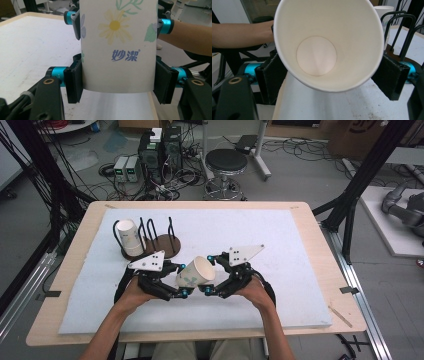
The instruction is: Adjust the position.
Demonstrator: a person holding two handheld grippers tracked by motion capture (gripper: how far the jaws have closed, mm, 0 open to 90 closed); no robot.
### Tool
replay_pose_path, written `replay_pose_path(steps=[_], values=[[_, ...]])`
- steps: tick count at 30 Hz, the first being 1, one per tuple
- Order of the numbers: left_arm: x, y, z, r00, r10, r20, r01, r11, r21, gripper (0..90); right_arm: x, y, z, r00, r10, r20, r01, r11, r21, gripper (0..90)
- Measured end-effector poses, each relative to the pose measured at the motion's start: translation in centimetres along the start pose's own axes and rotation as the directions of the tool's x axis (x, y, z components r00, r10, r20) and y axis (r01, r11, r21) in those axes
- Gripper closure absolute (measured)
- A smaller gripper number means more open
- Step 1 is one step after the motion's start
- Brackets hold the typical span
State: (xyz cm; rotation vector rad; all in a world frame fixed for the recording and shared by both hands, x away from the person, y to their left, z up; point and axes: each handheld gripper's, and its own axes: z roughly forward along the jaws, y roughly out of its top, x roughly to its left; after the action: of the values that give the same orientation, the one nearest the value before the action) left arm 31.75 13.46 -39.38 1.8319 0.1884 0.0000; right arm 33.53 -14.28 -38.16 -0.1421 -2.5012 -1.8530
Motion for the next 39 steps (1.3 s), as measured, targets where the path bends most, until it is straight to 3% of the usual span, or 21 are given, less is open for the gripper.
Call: replay_pose_path(steps=[14,27,30,39], values=[[0.0,-0.4,0.9,0.9999,0.007,0.011,-0.006,0.9993,-0.037,36.2,0.0,0.1,0.2,0.9999,-0.002,-0.016,0.001,0.9998,-0.020,18.7],[-0.3,-0.4,1.4,0.9994,0.021,0.026,-0.020,0.9991,-0.037,36.3,0.1,0.2,0.3,0.9995,0.002,-0.032,-0.003,0.9993,-0.037,19.0],[-0.2,-0.4,1.4,0.9993,0.023,0.030,-0.022,0.9990,-0.039,36.3,0.1,0.2,0.2,0.9993,-0.004,-0.038,0.002,0.9989,-0.048,23.5],[-0.3,-0.3,1.3,0.9993,0.023,0.031,-0.022,0.9991,-0.035,36.5,0.2,0.2,0.2,0.9988,-0.006,-0.048,0.003,0.9983,-0.057,25.5]])
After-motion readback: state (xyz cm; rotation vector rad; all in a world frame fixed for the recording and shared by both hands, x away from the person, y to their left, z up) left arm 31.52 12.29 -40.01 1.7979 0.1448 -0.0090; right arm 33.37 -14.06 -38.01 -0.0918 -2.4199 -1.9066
